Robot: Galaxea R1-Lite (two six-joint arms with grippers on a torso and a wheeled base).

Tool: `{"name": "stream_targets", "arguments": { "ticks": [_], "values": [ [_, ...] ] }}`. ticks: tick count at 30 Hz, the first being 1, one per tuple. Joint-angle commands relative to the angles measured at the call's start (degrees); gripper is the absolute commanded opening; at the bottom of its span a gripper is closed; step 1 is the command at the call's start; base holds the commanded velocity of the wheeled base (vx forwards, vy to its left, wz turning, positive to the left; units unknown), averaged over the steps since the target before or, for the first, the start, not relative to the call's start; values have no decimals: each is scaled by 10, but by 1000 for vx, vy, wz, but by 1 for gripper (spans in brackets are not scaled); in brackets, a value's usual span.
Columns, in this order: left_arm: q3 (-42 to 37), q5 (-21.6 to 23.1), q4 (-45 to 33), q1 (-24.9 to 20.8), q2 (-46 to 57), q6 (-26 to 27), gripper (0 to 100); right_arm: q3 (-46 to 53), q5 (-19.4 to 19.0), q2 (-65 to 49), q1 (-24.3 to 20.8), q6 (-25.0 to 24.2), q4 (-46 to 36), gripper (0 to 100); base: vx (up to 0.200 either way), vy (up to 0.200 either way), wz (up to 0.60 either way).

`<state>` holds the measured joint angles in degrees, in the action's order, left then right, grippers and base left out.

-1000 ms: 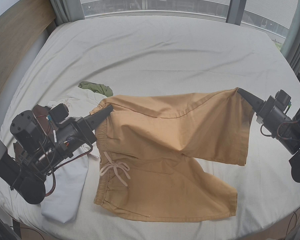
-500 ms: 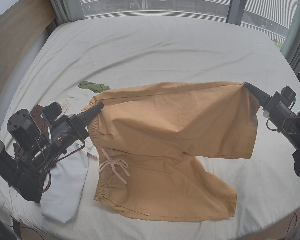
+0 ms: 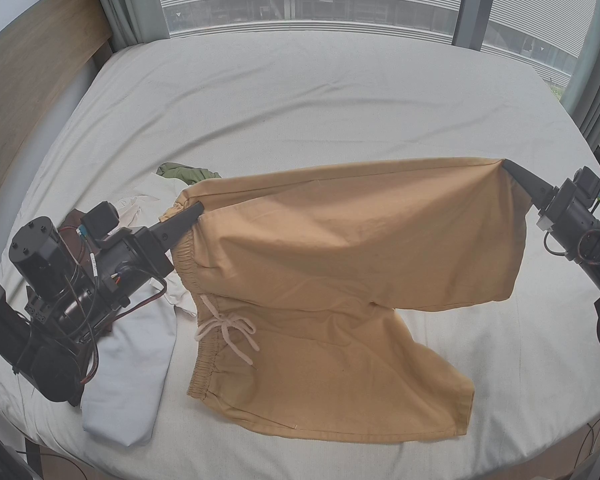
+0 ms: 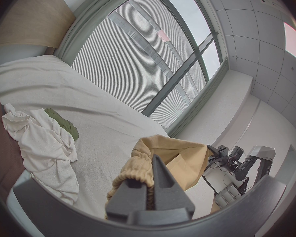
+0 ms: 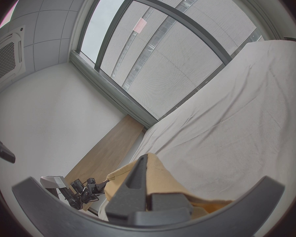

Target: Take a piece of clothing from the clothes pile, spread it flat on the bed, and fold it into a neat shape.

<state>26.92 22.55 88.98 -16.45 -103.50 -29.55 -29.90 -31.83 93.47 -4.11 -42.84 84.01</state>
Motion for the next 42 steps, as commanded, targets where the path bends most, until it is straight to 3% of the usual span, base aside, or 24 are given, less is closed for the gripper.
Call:
{"name": "stream_targets", "arguments": {
  "ticks": [1, 13, 42],
  "values": [
    [1, -1, 1, 3, 2, 0, 0, -2, 1, -6, 8, 0, 0, 0, 0, 0, 0],
    [0, -1, 1, 8, 2, 0, 0, -6, 0, -6, 27, 0, -3, 0, 0, 0, 0],
    [30, -9, 1, 5, -32, -14, 0, -41, -6, 33, 24, 2, -3, 0, 0, 0, 0]
  ]
}}
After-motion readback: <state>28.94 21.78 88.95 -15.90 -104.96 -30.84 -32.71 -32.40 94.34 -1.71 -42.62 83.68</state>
